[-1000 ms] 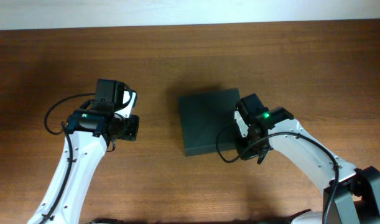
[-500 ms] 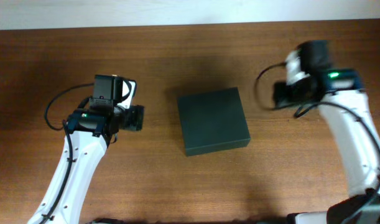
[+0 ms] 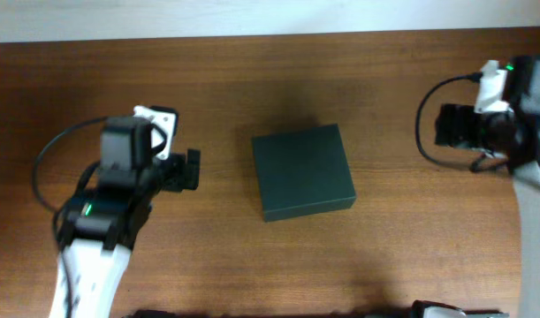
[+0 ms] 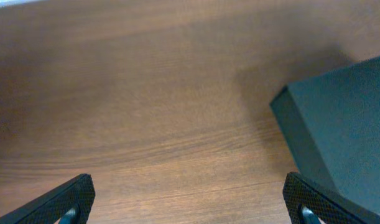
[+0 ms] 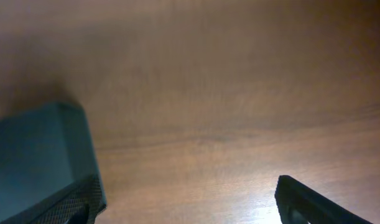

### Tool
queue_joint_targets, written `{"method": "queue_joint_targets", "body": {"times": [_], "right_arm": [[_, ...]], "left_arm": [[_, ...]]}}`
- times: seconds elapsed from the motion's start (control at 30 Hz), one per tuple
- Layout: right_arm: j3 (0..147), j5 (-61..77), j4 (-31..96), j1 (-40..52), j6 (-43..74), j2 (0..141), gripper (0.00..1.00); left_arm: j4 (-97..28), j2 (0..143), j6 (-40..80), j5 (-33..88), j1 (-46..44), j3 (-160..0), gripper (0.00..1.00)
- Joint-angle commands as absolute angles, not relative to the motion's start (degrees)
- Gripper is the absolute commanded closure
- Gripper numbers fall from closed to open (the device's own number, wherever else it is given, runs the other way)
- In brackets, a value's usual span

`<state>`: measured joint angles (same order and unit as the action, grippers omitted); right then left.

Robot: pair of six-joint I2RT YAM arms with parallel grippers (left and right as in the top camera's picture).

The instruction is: Pack container

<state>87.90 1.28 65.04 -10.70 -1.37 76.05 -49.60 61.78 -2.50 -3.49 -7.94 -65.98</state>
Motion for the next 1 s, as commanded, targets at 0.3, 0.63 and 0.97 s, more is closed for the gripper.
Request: {"method": "queue_joint_targets", "body": {"times": [0.3, 0.63, 0.97], "right_arm": [[61.6, 1.0, 59.3, -10.9, 1.8, 41.1, 0.01], [46.7, 5.4, 54.7, -10.9, 6.5, 26.2, 0.01], [46.7, 5.4, 54.8, -10.9, 6.5, 26.2, 0.01]], "left_arm": [[-49.5, 37.9, 2.0, -12.0, -8.0, -53.5, 0.01], [-49.8, 31.5, 2.3, -13.1, -8.0, -46.5, 0.01], [-50.0, 31.5, 2.3, -13.1, -8.0, -46.5, 0.01]]}}
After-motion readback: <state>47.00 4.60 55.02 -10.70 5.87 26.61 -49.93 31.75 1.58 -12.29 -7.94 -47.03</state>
